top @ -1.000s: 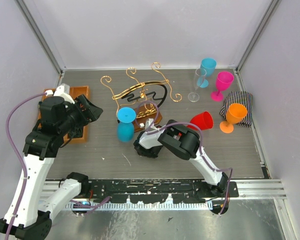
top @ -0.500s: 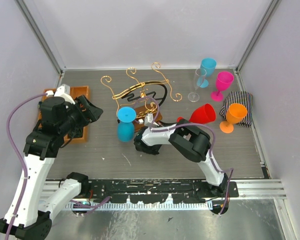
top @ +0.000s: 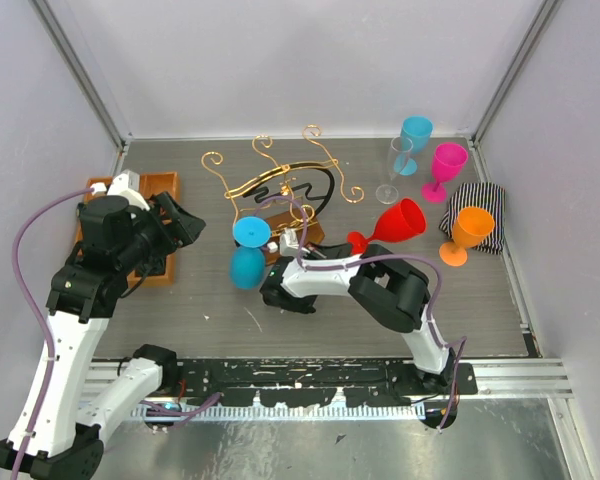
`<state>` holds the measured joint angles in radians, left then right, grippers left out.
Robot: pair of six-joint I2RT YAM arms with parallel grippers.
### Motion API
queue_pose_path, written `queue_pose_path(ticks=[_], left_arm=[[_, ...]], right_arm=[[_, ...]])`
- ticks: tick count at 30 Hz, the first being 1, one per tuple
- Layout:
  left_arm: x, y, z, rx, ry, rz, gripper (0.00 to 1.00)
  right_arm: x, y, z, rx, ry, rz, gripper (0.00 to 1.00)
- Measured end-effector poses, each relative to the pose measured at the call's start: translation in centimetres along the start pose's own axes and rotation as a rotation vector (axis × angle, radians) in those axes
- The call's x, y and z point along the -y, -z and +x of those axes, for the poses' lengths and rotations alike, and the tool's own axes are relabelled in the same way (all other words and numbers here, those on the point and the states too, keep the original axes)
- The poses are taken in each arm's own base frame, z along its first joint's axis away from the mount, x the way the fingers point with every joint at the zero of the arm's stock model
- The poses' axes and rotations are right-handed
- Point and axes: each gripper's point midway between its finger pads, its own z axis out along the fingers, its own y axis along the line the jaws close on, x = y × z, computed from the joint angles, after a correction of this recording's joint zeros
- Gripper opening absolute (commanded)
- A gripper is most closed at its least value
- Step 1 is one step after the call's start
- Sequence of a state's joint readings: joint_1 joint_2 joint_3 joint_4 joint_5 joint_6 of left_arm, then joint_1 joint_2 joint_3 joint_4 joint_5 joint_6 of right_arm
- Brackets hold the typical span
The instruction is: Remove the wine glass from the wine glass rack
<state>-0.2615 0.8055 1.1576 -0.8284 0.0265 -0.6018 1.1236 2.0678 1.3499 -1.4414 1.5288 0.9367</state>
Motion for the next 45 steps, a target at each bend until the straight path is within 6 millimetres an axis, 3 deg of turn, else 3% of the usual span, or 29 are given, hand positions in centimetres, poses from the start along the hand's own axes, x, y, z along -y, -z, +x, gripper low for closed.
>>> queue_pose_path(ticks=[5,12,35,45], left_arm=[[-0.1,0.1,0.0,0.005,-0.004,-0.001,0.85],[-0.2,0.1,-0.1,0.009,-0.011,-0.005,0.85],[-0.3,0.3,-0.2,0.018,-0.025,-0.007,0.85],[-0.3,0.3,-0.2,0.017,-0.025,-0.008,0.85]], right_arm=[[0.4,0.8,-0.5,0.026,-0.004,-0.01,0.01],[-0.7,1.5,-0.7,0.048,0.019,-0.017,0.01],[-6.4,1.1,3.3,-0.016,0.16,-0.024,0.01],[-6.7,1.1,3.7,-0.043,0.148,-0.031,0.01]])
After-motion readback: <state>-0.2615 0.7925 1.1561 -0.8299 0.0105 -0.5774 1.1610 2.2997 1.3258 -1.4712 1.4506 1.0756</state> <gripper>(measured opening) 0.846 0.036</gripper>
